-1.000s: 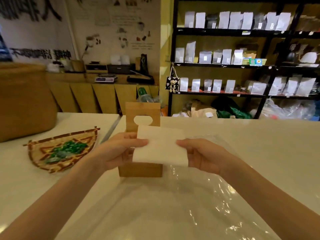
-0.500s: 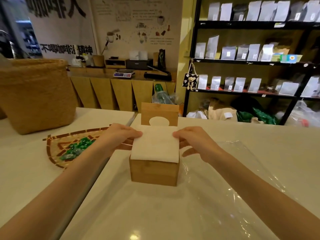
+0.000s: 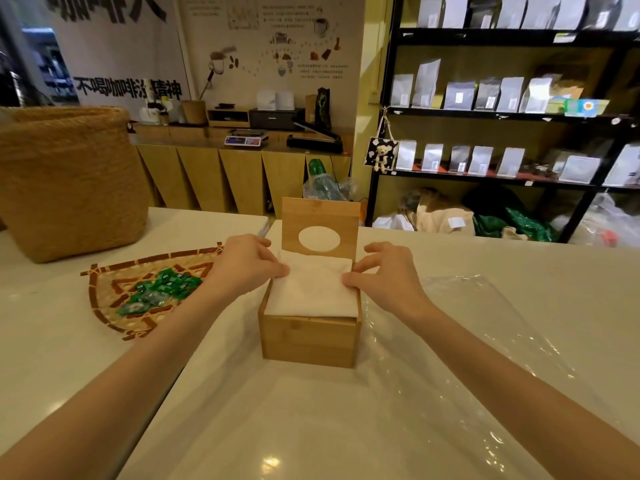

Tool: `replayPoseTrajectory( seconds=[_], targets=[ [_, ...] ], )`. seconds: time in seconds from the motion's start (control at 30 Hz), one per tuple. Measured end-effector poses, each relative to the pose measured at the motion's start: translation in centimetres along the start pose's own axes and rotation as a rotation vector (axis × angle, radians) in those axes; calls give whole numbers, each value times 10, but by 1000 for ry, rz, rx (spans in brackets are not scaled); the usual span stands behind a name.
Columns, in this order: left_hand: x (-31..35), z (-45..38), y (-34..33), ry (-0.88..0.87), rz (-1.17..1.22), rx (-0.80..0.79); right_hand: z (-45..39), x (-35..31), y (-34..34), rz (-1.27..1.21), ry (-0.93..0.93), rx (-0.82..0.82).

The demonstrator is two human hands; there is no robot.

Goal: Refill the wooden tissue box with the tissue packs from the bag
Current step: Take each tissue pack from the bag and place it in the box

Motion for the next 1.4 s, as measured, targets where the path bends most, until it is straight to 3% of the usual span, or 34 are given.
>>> replayPoseTrajectory(
  seconds=[0.1,0.33,0.6,0.87,0.97,1.07,1.13,1.4],
  targets=[
    [4,4,-2,-40,-290,70,3,-5,-1,83,61,51],
    [11,12,-17,-112,-593,79,14,-20,-7,308,110,3],
    [8,13,-31,-67,-738,18,16,-31,-20,555,-23,-83],
    [13,25,-23,-124,-778,218,20,-31,-19,727,38,2],
    [12,27,-13,-101,-728,84,19,-29,-8,562,66,-39],
    [8,26,-9,-30,-757,-193,19,-27,-2,331,-36,-397],
    [7,23,-11,-16,-811,-279,13,-21,-8,401,-84,-550],
    [8,9,-21,-6,-933,-363,-1,-24,-18,679,-177,-566]
  ],
)
Point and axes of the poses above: each hand's wrist, its own z-axis away from the middle knuckle, its own y-axis out of the back of the hand, x = y × z, the point moved 3 cm from there along -z, towards the middle knuckle, and after that the axes turned 9 degrees about -x, right-handed, at the moved point
